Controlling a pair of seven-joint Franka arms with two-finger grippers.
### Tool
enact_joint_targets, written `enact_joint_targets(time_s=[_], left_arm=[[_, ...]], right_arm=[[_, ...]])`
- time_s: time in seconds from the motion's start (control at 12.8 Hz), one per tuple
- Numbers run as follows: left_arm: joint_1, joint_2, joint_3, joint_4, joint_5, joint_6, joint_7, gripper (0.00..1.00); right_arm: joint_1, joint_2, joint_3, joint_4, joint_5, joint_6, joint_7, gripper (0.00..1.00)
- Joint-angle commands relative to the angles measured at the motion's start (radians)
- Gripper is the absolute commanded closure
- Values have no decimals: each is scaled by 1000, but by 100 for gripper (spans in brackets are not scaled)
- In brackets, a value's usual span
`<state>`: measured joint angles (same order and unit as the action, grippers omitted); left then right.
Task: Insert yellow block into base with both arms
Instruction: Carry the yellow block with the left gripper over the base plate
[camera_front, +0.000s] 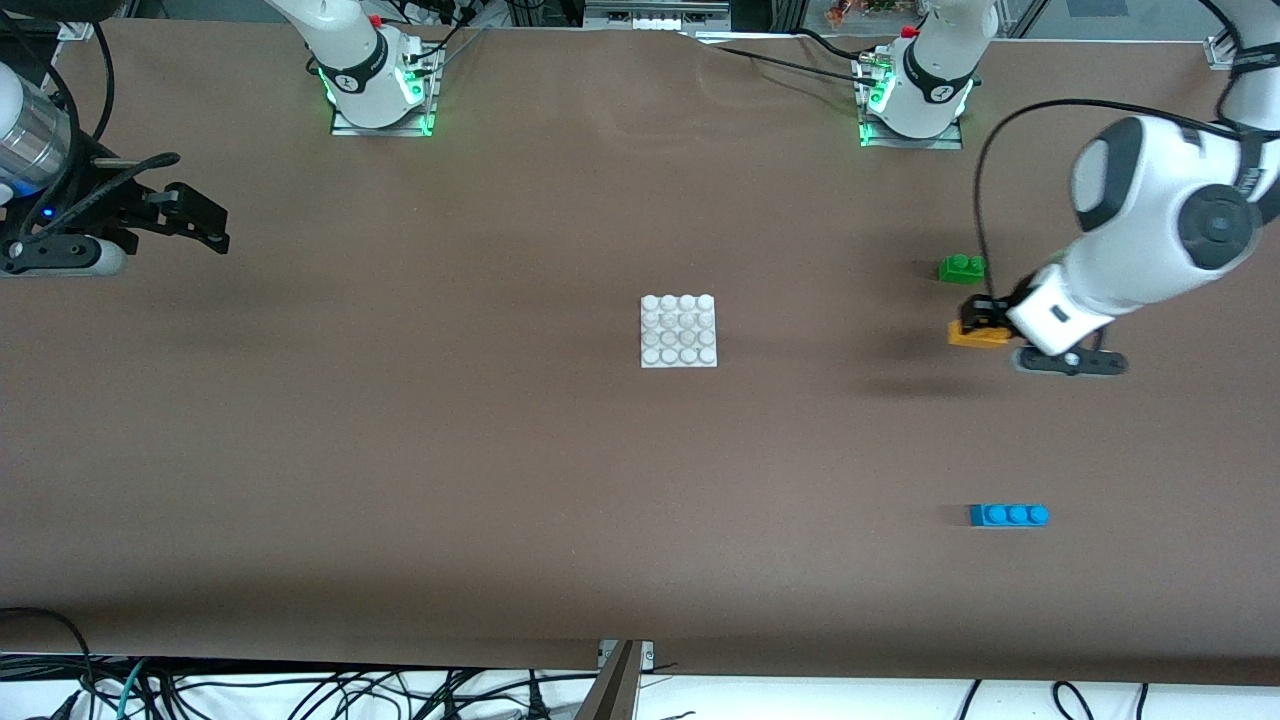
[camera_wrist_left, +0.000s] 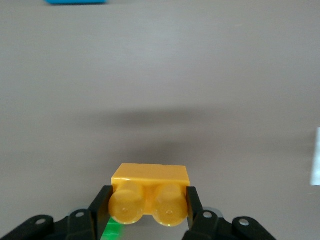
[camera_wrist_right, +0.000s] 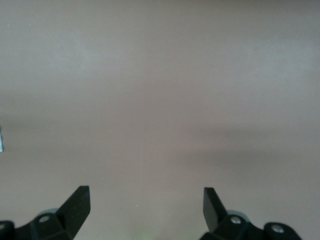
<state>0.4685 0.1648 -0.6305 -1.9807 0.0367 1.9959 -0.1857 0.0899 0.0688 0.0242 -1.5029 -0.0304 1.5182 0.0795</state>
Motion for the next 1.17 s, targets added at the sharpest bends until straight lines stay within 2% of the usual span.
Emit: enact_joint_targets(time_s=[0.0,0.31,0.47,0.62,0.86,1.09], left_arm=[[-78,67,-75,63,-1,-31,-226,67],[-345,224,-66,208,9,-23,-430,83],[-442,297,-57,256,18,-14,-530,83],[-484,338,-58,269,78,10,-602,83],[-551,406,-38,269,88,113,-687,83],[-611,464,-5,269,202,161,-716,84]], right_arm=[[-7,-4,7,1,-8,0,11,0],[-7,-4,7,1,-8,0,11,0],[-7,-4,7,1,-8,0,13,0],[-7,-4,7,0,-6,2,13,0],[-7,-4,7,0,-6,2,11,0],[-7,-4,7,0,-8,2,13,0]])
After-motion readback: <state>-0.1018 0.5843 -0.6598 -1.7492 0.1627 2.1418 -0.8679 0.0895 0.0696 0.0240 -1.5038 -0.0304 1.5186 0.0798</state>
